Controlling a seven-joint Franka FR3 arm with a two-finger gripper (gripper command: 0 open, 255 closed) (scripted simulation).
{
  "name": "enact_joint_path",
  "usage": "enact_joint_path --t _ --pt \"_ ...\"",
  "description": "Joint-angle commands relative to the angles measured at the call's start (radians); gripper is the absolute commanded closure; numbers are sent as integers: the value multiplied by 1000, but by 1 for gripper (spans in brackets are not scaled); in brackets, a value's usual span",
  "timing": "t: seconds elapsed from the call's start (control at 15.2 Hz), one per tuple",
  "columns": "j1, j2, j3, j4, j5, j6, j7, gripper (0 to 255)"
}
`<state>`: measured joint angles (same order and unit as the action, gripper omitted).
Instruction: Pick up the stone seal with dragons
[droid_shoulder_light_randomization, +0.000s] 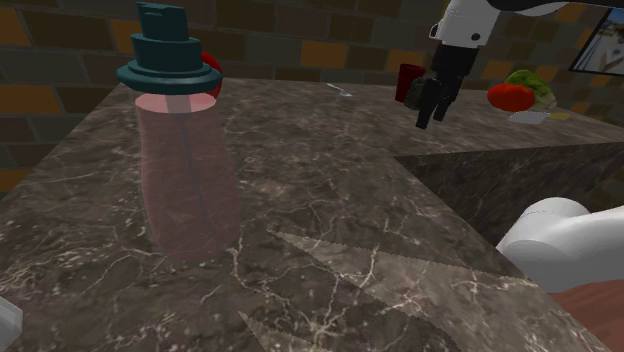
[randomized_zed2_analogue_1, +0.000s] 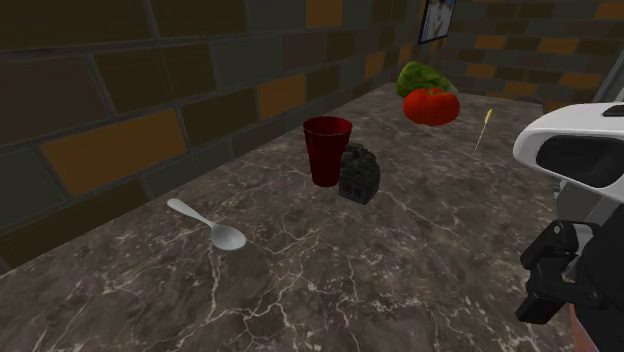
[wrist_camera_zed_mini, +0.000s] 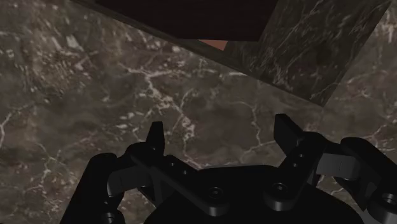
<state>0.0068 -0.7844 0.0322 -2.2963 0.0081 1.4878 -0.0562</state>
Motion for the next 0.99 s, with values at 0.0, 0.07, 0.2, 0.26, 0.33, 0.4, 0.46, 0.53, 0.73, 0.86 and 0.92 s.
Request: enact_joint_path --t 0.0,0.07,0.2,0.26,0.33,0.4,0.46,0.53,0.73,0.86,0.92 --pt "0 0 0 0 0 0 0 0" --pt "-8 27 -16 21 -11 6 -13 0" --pt "-23 83 -47 66 -31 16 -38 0" --pt "-30 111 -62 90 -40 20 -50 0" --pt "-37 140 -77 114 -48 24 -62 0" --pt "-43 169 -92 140 -55 27 -75 0" --pt "-49 198 -106 167 -61 30 -87 0" --pt "-55 228 -121 195 -67 32 -100 0" --pt "-71 320 -163 285 -78 34 -137 0" --pt "-81 383 -191 351 -81 32 -163 0" --pt "-86 416 -205 385 -81 30 -177 0"
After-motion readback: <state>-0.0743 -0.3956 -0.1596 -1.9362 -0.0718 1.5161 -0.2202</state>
